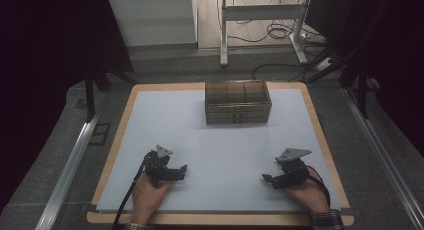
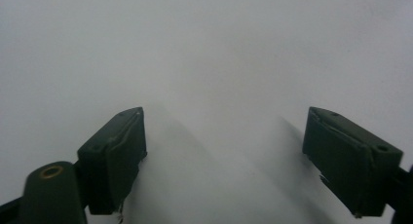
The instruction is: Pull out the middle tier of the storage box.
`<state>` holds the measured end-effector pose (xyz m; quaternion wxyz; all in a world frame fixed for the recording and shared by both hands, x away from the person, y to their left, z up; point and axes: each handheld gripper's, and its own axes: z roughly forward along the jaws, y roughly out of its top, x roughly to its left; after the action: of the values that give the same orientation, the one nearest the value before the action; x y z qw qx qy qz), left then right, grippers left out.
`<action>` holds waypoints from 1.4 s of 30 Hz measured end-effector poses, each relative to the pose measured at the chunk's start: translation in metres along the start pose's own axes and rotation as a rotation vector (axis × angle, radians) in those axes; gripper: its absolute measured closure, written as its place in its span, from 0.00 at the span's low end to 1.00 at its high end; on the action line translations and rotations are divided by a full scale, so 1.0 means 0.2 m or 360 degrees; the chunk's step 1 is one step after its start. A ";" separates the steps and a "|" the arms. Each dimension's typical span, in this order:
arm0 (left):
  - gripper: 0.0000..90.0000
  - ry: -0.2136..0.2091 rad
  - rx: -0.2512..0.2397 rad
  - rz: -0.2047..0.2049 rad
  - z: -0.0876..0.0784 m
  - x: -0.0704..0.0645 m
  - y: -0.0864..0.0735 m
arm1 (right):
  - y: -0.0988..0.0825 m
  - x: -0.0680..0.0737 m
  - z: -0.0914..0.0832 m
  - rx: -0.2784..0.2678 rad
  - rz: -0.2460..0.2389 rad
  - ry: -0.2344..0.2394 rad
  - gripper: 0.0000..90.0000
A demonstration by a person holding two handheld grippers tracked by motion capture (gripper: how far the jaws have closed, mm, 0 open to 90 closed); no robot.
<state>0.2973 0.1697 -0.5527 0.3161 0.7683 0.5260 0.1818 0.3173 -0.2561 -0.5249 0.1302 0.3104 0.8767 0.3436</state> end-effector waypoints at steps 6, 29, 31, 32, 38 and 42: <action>0.00 0.0000 0.0000 -0.0001 0.00 0.00 0.00 | 0.03 0.01 -0.01 0.0013 -0.0074 -0.0024 0.26; 0.00 0.0001 0.0000 -0.0001 0.00 0.00 0.00 | 0.15 0.04 -0.02 -0.0009 -0.0290 -0.0160 0.36; 0.00 0.0001 -0.0001 -0.0001 0.00 0.00 0.00 | 0.16 0.04 -0.02 -0.0010 -0.0325 -0.0190 0.37; 0.00 0.0001 -0.0001 -0.0001 0.00 0.00 0.00 | 0.16 0.04 -0.02 -0.0010 -0.0325 -0.0190 0.37; 0.00 0.0002 -0.0001 -0.0001 0.00 0.00 0.00 | 0.18 0.06 0.00 -0.0023 -0.0399 -0.0266 0.37; 0.00 0.0002 -0.0001 -0.0001 0.00 0.00 0.00 | 0.20 0.07 0.01 -0.0010 -0.0438 -0.0315 0.37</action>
<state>0.2973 0.1697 -0.5528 0.3163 0.7678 0.5265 0.1824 0.3262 -0.2238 -0.5000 0.2627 0.2193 0.8927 0.2932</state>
